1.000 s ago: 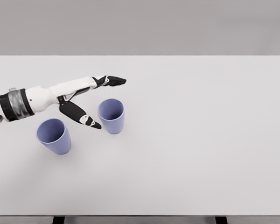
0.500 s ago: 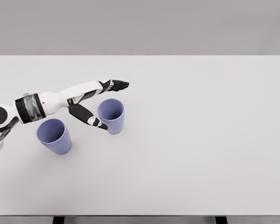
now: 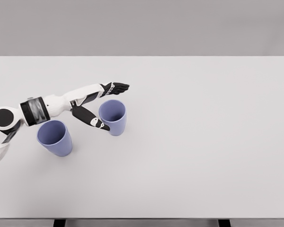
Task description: Place the right cup on the left cup with left arm
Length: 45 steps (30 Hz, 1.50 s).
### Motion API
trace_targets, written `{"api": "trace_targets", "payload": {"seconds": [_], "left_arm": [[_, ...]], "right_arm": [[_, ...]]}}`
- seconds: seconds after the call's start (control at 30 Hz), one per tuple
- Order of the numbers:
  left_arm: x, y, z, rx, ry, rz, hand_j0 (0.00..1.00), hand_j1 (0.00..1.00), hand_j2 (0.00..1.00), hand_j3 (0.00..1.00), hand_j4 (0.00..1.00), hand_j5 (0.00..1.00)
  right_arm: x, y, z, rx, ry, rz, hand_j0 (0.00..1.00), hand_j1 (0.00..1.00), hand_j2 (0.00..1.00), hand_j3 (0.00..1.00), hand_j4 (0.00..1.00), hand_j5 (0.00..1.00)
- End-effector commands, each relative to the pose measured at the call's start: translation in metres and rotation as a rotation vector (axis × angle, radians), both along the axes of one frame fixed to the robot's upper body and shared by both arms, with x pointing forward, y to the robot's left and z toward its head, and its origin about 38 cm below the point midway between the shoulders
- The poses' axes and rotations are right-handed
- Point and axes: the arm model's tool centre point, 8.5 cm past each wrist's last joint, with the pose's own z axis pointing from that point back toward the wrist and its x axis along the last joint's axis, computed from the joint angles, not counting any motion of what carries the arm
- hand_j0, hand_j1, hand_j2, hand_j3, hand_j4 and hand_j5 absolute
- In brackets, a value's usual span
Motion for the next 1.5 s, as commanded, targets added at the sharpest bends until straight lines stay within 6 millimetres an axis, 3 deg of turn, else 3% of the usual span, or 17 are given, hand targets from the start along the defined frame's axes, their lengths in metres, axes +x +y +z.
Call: {"api": "trace_targets", "payload": {"seconds": [0.0, 0.8, 1.47], "left_arm": [[0.000, 0.001, -0.004, 0.000, 0.021, 0.008, 1.00, 1.00, 1.00, 1.00, 1.00, 1.00], [0.010, 0.009, -0.027, -0.011, 0.094, 0.068, 1.00, 1.00, 1.00, 1.00, 1.00, 1.00], [0.013, 0.004, -0.041, -0.033, 0.130, 0.083, 1.00, 1.00, 1.00, 1.00, 1.00, 1.00]], "right_arm": [[0.000, 0.000, 0.000, 0.000, 0.000, 0.000, 1.00, 1.00, 1.00, 1.00, 1.00, 1.00], [0.000, 0.000, 0.000, 0.000, 0.000, 0.000, 1.00, 1.00, 1.00, 1.00, 1.00, 1.00], [0.000, 0.000, 0.000, 0.000, 0.000, 0.000, 1.00, 1.00, 1.00, 1.00, 1.00, 1.00]]}}
